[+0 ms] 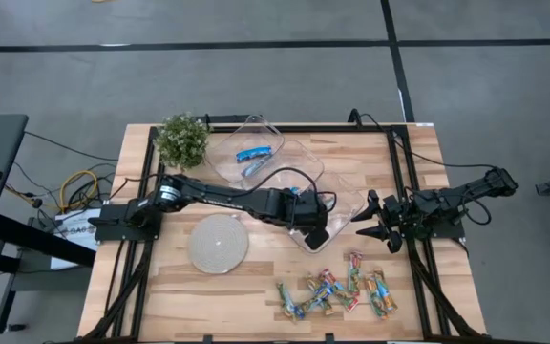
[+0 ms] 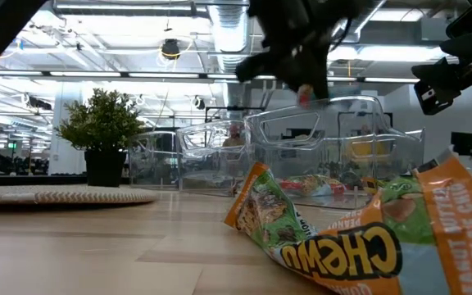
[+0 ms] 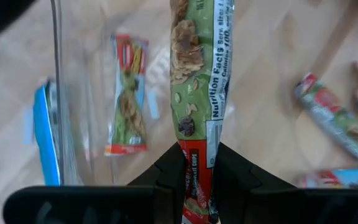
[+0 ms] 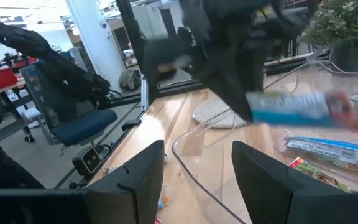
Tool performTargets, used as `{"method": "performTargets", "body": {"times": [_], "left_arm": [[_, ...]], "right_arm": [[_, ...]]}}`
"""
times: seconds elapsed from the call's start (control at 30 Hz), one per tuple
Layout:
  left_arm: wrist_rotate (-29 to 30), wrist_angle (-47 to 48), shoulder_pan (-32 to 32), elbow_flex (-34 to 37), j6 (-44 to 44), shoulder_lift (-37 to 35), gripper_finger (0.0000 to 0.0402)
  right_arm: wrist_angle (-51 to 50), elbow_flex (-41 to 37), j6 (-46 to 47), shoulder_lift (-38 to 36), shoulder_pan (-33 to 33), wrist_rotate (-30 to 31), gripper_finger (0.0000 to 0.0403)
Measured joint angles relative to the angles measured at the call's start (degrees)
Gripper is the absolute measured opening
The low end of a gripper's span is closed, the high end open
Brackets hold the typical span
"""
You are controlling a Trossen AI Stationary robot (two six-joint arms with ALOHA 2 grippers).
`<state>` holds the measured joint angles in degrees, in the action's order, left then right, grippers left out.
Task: Pick and place Granola Bars by type
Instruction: Put the red granola bar into the bottom transparent bin
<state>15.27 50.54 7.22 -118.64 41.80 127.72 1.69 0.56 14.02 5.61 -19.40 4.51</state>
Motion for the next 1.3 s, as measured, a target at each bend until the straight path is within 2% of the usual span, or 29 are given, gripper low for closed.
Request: {"method": "performTargets", "body": {"times": [0.3,0.87,1.3], "left_arm": [[-4.00,-4.50,-1.78,8.23,2.66,0.00,0.0055],[-6.05,-4.62,-3.11,8.38,2.33,-0.02,0.0056],[-7.48,-4.61,-3.14,8.34,2.07,-0.04,0.0128]], "right_arm": [[0.01,0.00,0.00,0.00,-0.01,0.00,0.0184],[0.00,0.00,0.00,0.00,0.01,0.00,0.0184],[0.00,0.00,0.00,0.00,-0.01,0.00,0.0184]]}}
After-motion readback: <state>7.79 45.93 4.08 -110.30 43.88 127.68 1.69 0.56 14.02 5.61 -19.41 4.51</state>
